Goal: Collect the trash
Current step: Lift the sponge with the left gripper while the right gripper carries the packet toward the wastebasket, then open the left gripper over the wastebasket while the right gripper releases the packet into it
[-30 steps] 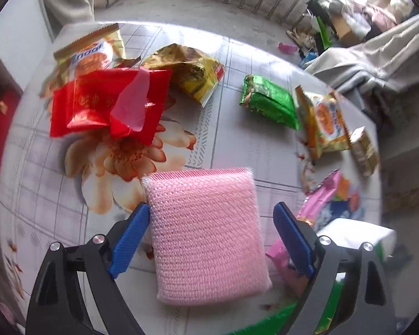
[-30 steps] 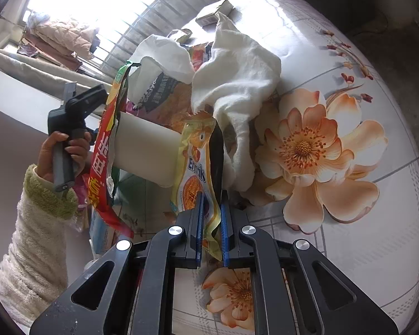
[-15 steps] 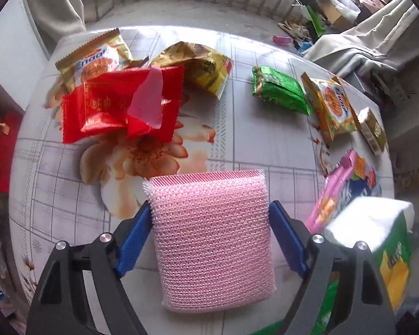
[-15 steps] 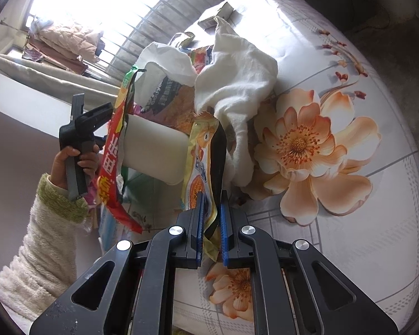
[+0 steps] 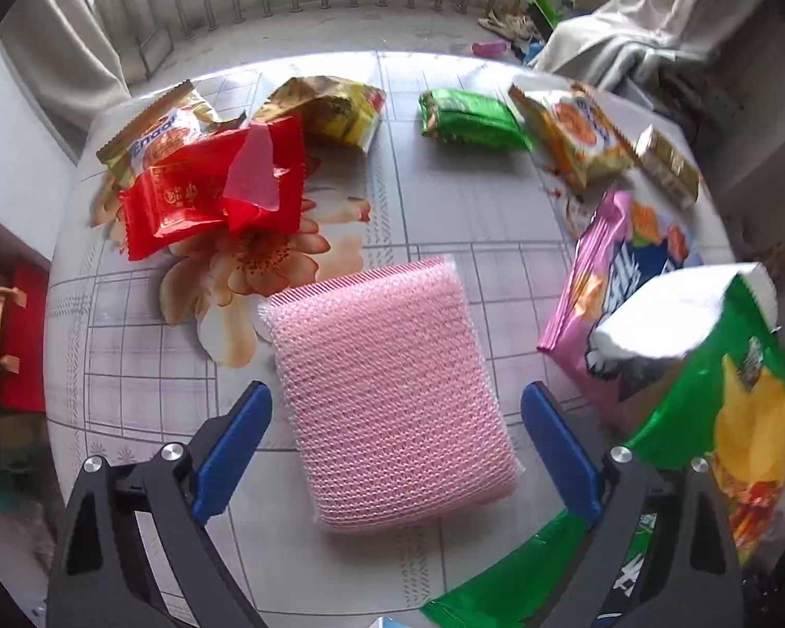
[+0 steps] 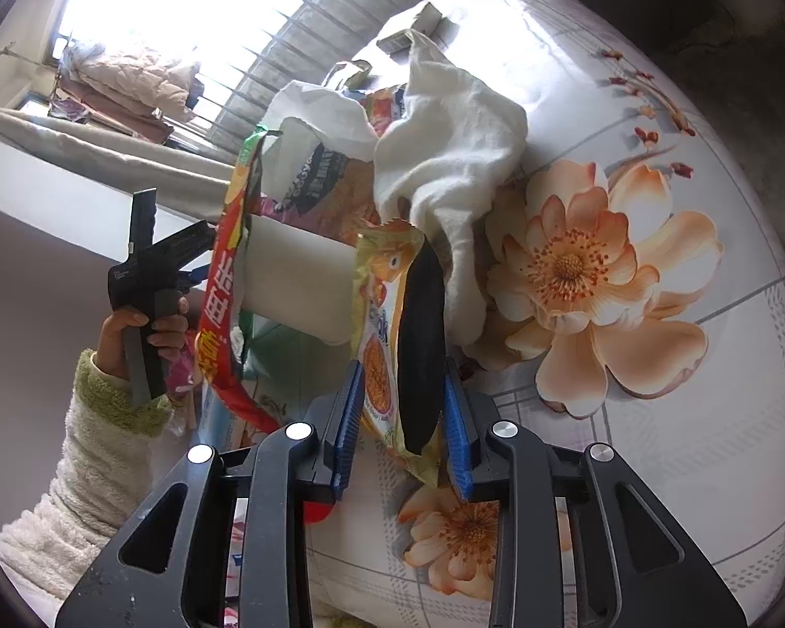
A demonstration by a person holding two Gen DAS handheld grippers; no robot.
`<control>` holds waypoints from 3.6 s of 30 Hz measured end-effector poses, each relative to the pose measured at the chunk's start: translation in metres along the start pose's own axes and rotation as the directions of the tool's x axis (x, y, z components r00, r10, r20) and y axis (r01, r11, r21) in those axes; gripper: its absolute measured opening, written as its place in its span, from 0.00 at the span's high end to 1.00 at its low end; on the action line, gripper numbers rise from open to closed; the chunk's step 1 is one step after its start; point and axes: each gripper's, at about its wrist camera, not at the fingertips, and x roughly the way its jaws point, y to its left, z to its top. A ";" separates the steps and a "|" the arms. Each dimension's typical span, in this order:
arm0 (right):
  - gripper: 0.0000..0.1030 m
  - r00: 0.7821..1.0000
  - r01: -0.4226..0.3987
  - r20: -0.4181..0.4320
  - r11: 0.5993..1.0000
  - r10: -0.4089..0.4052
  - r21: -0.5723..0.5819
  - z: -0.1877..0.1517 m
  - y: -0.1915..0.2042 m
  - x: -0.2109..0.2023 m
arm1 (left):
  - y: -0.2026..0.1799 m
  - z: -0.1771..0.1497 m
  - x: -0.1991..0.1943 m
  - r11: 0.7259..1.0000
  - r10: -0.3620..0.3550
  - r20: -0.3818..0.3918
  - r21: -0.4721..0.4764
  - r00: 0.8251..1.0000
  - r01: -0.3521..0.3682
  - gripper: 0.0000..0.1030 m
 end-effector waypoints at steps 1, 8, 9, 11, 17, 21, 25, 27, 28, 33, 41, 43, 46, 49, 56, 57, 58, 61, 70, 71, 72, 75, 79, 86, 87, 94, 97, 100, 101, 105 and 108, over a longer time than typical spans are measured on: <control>0.71 1.000 -0.004 -0.001 1.000 0.004 0.003 -0.001 -0.001 0.000 | -0.001 -0.001 0.002 1.000 -0.002 -0.003 -0.001 1.000 0.002 0.09; 0.70 1.000 -0.003 0.004 1.000 0.003 0.000 -0.001 -0.003 -0.003 | 0.007 -0.002 0.002 1.000 0.007 0.009 -0.024 1.000 -0.007 0.14; 0.70 1.000 -0.001 0.006 1.000 0.001 0.000 0.000 -0.003 -0.002 | 0.007 -0.002 0.003 1.000 0.012 0.007 -0.023 1.000 -0.012 0.15; 0.70 1.000 0.006 0.006 1.000 -0.006 0.003 0.001 -0.004 -0.001 | 0.009 -0.003 0.004 1.000 0.006 0.003 -0.026 1.000 -0.006 0.18; 0.83 1.000 0.016 0.002 1.000 -0.016 0.006 0.003 -0.004 0.002 | 0.015 -0.007 0.000 0.999 -0.003 0.020 -0.031 1.000 0.003 0.23; 0.95 1.000 0.005 0.004 1.000 -0.005 0.011 0.003 -0.002 0.000 | 0.018 -0.010 -0.004 0.999 -0.022 0.024 -0.032 0.999 0.022 0.24; 0.98 1.000 -0.011 0.012 1.000 0.011 0.003 0.001 0.002 -0.006 | 0.020 -0.016 -0.013 0.998 -0.049 0.040 -0.030 0.998 0.050 0.24; 0.99 1.000 -0.011 0.011 1.000 0.011 -0.001 0.000 0.004 -0.008 | 0.021 -0.018 -0.016 0.998 -0.053 0.043 -0.033 0.998 0.054 0.24; 0.99 1.000 -0.013 0.011 1.000 0.013 -0.003 0.000 0.005 -0.010 | 0.022 -0.020 -0.019 0.998 -0.054 0.046 -0.035 0.997 0.056 0.24; 1.00 1.000 -0.016 0.010 1.000 0.016 -0.014 -0.006 0.009 -0.015 | 0.027 -0.027 -0.036 0.996 -0.070 0.073 -0.044 0.995 0.073 0.25; 1.00 0.999 -0.026 0.022 0.999 0.027 -0.026 -0.016 0.010 -0.029 | 0.030 -0.047 -0.086 0.988 -0.147 0.175 -0.026 0.973 0.154 0.25; 1.00 0.999 -0.025 0.031 0.999 0.026 -0.028 -0.018 0.011 -0.032 | 0.025 -0.056 -0.105 0.985 -0.171 0.212 0.000 0.962 0.175 0.25; 1.00 0.998 -0.029 0.049 0.999 0.031 -0.038 -0.023 0.015 -0.041 | 0.016 -0.068 -0.131 0.977 -0.211 0.255 0.031 0.943 0.211 0.25; 1.00 0.997 -0.027 0.068 0.998 0.031 -0.054 -0.028 0.019 -0.048 | 0.005 -0.084 -0.157 0.969 -0.249 0.292 0.066 0.923 0.240 0.25; 1.00 0.991 -0.033 0.125 0.996 0.044 -0.082 -0.038 0.027 -0.070 | -0.025 -0.120 -0.206 0.941 -0.337 0.352 0.137 0.873 0.308 0.25; 1.00 0.990 -0.034 0.132 0.996 0.045 -0.084 -0.039 0.027 -0.074 | -0.028 -0.124 -0.209 0.939 -0.343 0.357 0.144 0.869 0.311 0.25; 1.00 0.988 -0.035 0.144 0.996 0.047 -0.087 -0.040 0.028 -0.078 | -0.035 -0.130 -0.215 0.934 -0.356 0.364 0.160 0.861 0.319 0.25; 1.00 0.983 -0.030 0.176 0.995 0.046 -0.092 -0.043 0.029 -0.089 | -0.049 -0.144 -0.226 0.924 -0.381 0.375 0.187 0.845 0.333 0.25; 1.00 0.963 -0.007 0.268 0.998 0.022 -0.057 -0.050 0.015 -0.124 | -0.103 -0.171 -0.235 0.885 -0.456 0.368 0.283 0.810 0.370 0.25; 1.00 0.959 -0.001 0.283 0.999 0.014 -0.047 -0.052 0.011 -0.130 | -0.111 -0.173 -0.234 0.879 -0.466 0.362 0.289 0.807 0.379 0.25; 1.00 0.956 0.003 0.293 0.999 0.009 -0.039 -0.053 0.009 -0.134 | -0.116 -0.174 -0.234 0.876 -0.473 0.358 0.293 0.805 0.384 0.25; 1.00 0.943 0.016 0.333 1.000 -0.011 -0.013 -0.058 -0.002 -0.151 | -0.141 -0.178 -0.230 0.861 -0.495 0.339 0.319 0.800 0.397 0.25; 1.00 0.919 0.034 0.392 0.999 -0.043 0.030 -0.068 -0.020 -0.175 | -0.174 -0.181 -0.227 0.841 -0.518 0.317 0.357 0.794 0.407 0.25; 1.00 0.882 0.061 0.458 0.991 -0.107 0.115 -0.083 -0.057 -0.209 | -0.238 -0.184 -0.216 0.803 -0.559 0.257 0.406 0.789 0.437 0.25; 1.00 0.878 0.065 0.463 0.990 -0.118 0.128 -0.085 -0.063 -0.212 | -0.249 -0.186 -0.213 0.797 -0.564 0.247 0.413 0.788 0.441 0.25; 1.00 0.857 0.087 0.481 0.972 -0.185 0.219 -0.100 -0.108 -0.233 | -0.321 -0.197 -0.187 0.760 -0.578 0.161 0.463 0.800 0.456 0.25; 1.00 0.845 0.090 0.489 0.959 -0.216 0.268 -0.110 -0.129 -0.241 | -0.353 -0.204 -0.172 0.739 -0.583 0.110 0.483 0.805 0.469 0.25; 1.00 0.833 0.082 0.497 0.942 -0.245 0.326 -0.123 -0.153 -0.248 | -0.382 -0.210 -0.157 0.721 -0.580 0.065 0.505 0.812 0.475 0.25; 1.00 0.830 0.079 0.497 0.935 -0.254 0.347 -0.128 -0.161 -0.249 | -0.390 -0.210 -0.152 0.717 -0.578 0.051 0.509 0.815 0.477 0.25; 1.00 0.825 0.069 0.486 0.905 -0.289 0.421 -0.136 -0.189 -0.250 | -0.422 -0.218 -0.134 0.697 -0.567 -0.006 0.529 0.824 0.484 0.25; 1.00 0.821 0.071 0.471 0.876 -0.323 0.477 -0.140 -0.210 -0.252 | -0.446 -0.222 -0.120 0.679 -0.561 -0.047 0.545 0.827 0.492 0.25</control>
